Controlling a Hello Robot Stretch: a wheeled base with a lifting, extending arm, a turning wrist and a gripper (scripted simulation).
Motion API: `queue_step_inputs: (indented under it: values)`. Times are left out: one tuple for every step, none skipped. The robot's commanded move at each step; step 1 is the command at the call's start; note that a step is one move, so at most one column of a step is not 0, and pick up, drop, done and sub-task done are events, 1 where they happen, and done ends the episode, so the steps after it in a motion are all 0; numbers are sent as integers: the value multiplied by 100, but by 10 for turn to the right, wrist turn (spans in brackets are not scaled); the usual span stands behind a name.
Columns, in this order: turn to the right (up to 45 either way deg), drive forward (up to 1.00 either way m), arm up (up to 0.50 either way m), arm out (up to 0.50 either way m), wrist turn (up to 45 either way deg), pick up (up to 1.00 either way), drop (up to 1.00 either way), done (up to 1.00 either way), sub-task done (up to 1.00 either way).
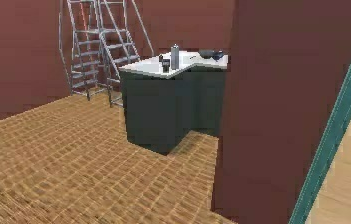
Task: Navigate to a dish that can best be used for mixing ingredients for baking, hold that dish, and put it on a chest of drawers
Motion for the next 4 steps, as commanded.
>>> queue_step_inputs:
  values:
    - [30,0,0,0,0,0,0,0,0]
    - [0,100,0,0,0,0,0,0,0]
    - [-30,0,0,0,0,0,0,0,0]
    - [-450,0,0,0,0,0,0,0,0]
